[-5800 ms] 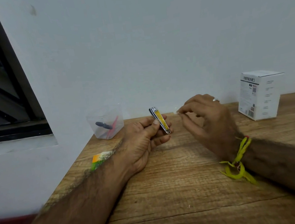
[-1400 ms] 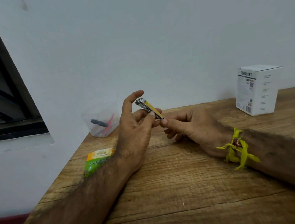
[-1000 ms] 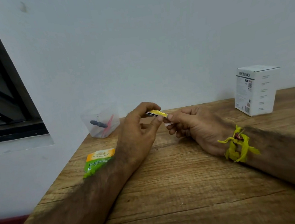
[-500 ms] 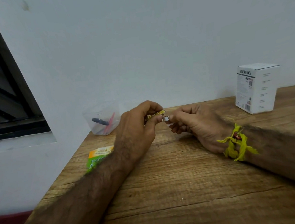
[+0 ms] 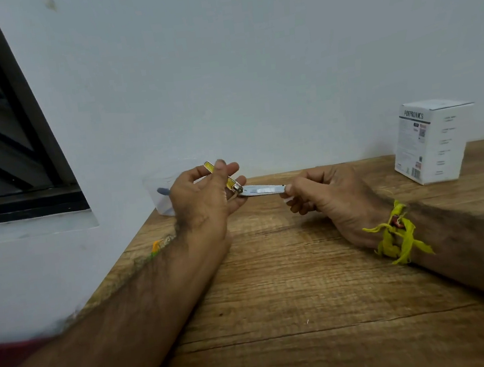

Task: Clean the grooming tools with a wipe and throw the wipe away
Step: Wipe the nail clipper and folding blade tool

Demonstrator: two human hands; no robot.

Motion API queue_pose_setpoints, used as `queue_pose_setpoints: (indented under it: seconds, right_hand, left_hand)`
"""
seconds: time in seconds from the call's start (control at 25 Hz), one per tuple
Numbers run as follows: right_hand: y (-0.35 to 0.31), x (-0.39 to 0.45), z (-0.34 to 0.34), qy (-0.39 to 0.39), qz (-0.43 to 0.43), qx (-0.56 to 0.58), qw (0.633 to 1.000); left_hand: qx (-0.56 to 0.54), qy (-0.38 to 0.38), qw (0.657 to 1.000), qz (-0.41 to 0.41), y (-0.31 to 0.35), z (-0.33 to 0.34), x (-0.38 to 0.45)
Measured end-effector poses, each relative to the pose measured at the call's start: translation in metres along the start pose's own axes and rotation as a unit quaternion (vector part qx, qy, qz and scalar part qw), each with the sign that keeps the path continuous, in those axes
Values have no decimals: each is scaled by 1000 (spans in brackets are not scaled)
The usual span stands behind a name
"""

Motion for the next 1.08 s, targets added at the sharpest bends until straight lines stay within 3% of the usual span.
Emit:
queue_pose_setpoints:
  seconds: [0.16, 0.32, 0.6, 0.8, 0.92, 1.08]
  right_hand:
    - [0, -3, 4, -46, -6, -39, 998]
    - [1, -2, 4, -49, -2, -38, 998]
    - [5, 1, 1, -25, 50, 36, 998]
    - [7, 3, -1, -10, 66, 87, 994]
    - [7, 3, -1, -21, 69, 88, 993]
    - [6, 1, 1, -44, 61, 66, 995]
  left_hand:
    - [-93, -5, 994, -55, -3, 1, 2]
    - [-119, -18, 991, -55, -1, 2, 0]
    - [-110, -32, 993, -8, 3, 7, -2]
    - [-127, -119, 984, -23, -5, 19, -7]
    - [-81, -181, 980, 7, -8, 28, -14]
    - [-36, -173, 983, 47, -10, 27, -15]
Point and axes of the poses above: each hand's wrist, its own x-axis towards the middle knuckle, its own z-axis out of the palm, y = z × x, the point moved 5 cm from there along x, towards the middle knuckle, and after that the axes turned 15 degrees about x, right-handed, at the moved point
